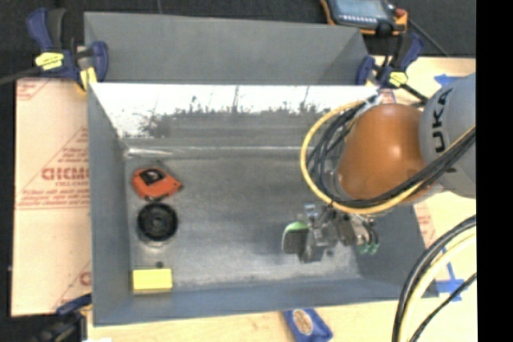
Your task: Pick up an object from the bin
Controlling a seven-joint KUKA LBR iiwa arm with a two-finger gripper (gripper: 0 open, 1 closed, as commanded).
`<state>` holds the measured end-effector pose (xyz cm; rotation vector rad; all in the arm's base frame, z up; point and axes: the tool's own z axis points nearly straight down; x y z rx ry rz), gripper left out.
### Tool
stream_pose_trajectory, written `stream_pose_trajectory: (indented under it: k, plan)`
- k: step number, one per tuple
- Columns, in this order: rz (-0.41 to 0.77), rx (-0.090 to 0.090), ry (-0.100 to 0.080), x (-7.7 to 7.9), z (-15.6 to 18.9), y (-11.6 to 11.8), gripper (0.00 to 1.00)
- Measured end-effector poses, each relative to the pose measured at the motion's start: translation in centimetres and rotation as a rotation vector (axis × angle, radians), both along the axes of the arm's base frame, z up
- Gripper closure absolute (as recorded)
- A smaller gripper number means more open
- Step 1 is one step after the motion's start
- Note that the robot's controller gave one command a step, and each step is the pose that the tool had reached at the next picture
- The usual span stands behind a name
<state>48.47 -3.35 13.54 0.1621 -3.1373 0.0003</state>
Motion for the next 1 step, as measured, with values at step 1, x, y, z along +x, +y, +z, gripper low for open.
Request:
stream_pose_trajectory:
  k: [1]
  plan:
    - [-0.001,0.000,0.000,-0.01,1.52,0.00,1.00]
